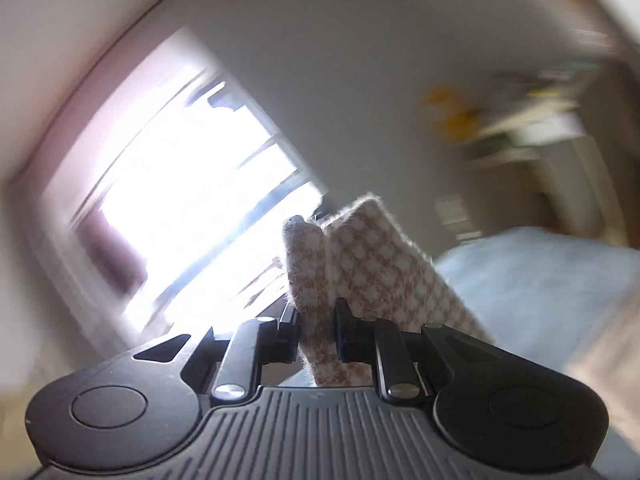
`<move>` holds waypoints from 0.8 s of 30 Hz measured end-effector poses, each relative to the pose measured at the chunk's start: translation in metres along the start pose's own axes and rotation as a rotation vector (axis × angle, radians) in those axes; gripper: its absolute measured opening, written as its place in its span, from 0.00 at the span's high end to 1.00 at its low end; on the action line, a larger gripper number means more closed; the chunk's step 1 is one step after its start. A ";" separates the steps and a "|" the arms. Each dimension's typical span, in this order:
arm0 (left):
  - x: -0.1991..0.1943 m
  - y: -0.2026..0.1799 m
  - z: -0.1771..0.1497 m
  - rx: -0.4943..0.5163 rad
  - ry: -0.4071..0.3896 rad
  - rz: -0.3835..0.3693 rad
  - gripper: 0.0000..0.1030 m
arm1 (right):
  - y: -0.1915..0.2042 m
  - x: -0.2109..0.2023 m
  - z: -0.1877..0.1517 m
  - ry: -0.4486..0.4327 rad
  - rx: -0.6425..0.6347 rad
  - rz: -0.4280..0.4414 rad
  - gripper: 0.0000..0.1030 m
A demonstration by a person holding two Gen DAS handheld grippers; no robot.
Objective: Fold clothes
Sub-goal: 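Lift the sleeve with the right gripper and lay it across the body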
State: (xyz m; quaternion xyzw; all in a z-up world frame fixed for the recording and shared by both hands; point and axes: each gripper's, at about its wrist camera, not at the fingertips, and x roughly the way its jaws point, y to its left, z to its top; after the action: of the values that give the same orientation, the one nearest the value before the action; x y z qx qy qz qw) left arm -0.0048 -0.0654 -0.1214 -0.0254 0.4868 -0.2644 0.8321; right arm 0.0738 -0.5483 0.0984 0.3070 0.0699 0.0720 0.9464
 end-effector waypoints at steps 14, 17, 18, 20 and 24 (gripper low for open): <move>0.000 0.007 -0.001 -0.027 -0.016 -0.043 0.21 | 0.179 0.168 -0.171 0.449 -0.344 0.299 0.83; -0.002 0.011 -0.001 -0.038 -0.017 -0.064 0.22 | 0.191 0.185 -0.211 0.505 -0.379 0.286 0.83; -0.003 0.012 -0.001 -0.040 -0.017 -0.070 0.21 | 0.195 0.190 -0.224 0.531 -0.392 0.277 0.83; -0.004 0.015 -0.001 -0.046 -0.018 -0.083 0.21 | 0.201 0.200 -0.251 0.603 -0.425 0.244 0.79; -0.006 0.022 -0.001 -0.075 -0.024 -0.113 0.21 | 0.205 0.212 -0.287 0.782 -0.453 0.221 0.52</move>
State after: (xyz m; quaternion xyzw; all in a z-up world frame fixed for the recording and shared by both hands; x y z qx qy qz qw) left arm 0.0005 -0.0436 -0.1234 -0.0872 0.4843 -0.2920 0.8201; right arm 0.2121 -0.1822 -0.0298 0.0479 0.3710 0.2961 0.8789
